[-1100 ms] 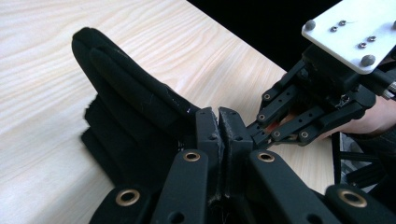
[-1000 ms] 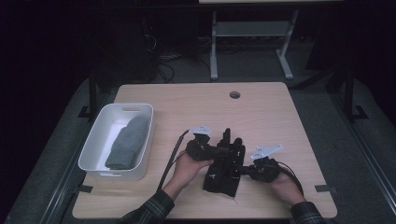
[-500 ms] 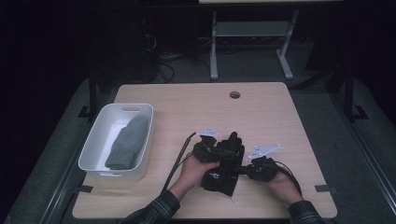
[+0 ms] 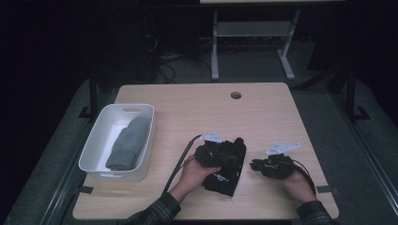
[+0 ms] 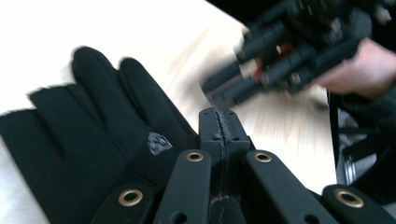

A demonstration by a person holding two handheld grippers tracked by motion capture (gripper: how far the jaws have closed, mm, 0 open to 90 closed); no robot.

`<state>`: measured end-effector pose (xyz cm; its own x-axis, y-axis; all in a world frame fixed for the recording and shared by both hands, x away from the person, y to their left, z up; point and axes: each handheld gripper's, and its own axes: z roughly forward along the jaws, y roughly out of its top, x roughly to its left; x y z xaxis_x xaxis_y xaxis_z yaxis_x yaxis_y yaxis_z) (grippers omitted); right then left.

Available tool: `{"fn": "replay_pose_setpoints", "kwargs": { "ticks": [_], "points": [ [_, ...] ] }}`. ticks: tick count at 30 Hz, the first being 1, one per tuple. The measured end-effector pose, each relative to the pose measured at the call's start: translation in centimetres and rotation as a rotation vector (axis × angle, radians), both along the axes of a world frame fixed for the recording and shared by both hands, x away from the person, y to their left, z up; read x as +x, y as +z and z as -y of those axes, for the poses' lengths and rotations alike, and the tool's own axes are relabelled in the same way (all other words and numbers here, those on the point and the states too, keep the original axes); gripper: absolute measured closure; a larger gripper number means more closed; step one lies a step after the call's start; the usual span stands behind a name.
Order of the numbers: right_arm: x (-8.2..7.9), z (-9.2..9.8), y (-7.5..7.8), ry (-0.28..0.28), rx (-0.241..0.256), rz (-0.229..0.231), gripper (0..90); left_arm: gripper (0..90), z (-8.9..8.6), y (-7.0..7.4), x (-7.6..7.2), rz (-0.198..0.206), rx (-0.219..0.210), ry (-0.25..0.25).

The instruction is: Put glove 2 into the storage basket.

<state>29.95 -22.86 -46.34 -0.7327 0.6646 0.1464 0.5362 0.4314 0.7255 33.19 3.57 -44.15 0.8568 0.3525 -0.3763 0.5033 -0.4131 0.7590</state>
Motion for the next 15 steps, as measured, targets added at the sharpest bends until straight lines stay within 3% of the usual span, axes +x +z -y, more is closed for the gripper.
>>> {"fn": "replay_pose_setpoints", "kwargs": {
  "ticks": [7,10,15],
  "points": [
    [0.5,1.0,-0.4,-0.094,-0.04,0.036,36.5,89.4,1.1,-1.1,-1.6,0.007,0.117,-0.072],
    [0.7,1.1,-0.6,-0.114,-0.044,0.039,30.1,89.4,0.9,-1.7,-1.9,0.005,0.187,-0.098],
    [0.8,1.1,-0.7,-0.133,-0.054,0.048,25.7,89.4,-0.2,-1.4,-2.0,-0.001,0.252,-0.126]
  ]
}}
